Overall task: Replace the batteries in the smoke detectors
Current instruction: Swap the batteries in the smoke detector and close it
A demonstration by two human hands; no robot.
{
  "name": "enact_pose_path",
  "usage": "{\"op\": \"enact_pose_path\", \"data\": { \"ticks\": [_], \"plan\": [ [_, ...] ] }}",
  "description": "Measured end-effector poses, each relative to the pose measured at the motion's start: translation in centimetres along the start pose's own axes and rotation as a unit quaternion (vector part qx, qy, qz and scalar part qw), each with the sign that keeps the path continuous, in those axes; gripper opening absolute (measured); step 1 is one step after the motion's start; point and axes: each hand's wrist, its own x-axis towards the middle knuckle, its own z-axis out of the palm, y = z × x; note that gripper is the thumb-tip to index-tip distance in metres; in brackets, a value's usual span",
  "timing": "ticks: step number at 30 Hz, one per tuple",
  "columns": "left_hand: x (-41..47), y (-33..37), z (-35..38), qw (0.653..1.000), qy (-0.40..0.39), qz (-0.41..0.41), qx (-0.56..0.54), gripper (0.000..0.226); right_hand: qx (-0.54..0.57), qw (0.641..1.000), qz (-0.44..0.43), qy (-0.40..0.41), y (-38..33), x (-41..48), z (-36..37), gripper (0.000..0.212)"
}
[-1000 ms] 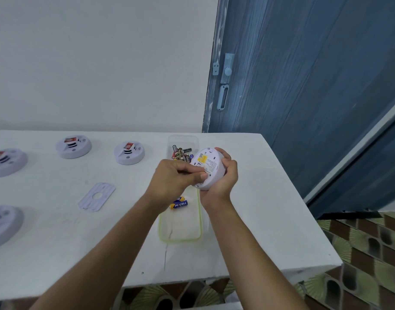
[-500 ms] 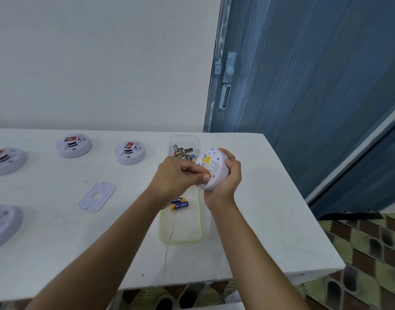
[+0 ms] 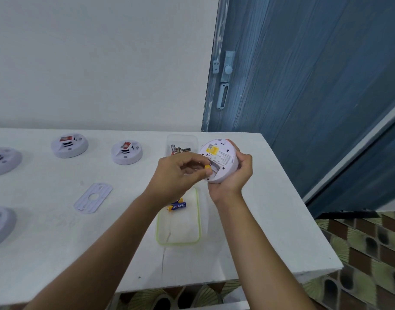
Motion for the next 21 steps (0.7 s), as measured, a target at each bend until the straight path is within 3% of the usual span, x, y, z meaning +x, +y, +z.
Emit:
{"op": "enact_pose_path", "data": {
  "ticks": [4, 10, 21],
  "plan": [
    [0.1, -0.1, 0.2, 0.993, 0.067, -0.011, -0.098, 0.013, 0.02, 1.0, 0.009, -0.015, -0.1, -0.1, -0.1, 0.044],
    [0.0, 0.4, 0.6, 0.981, 0.111, -0.031, -0.158, 0.008, 0.056, 0.996, 0.014, -0.072, -0.2, -0.4, -0.1, 0.054],
    [-0.9, 1.2, 1.4, 0.976, 0.169, -0.048, -0.13, 0.009, 0.056, 0.996, -0.001, -0.07, 0.4, -0.8, 0.1, 0.05]
  ]
}}
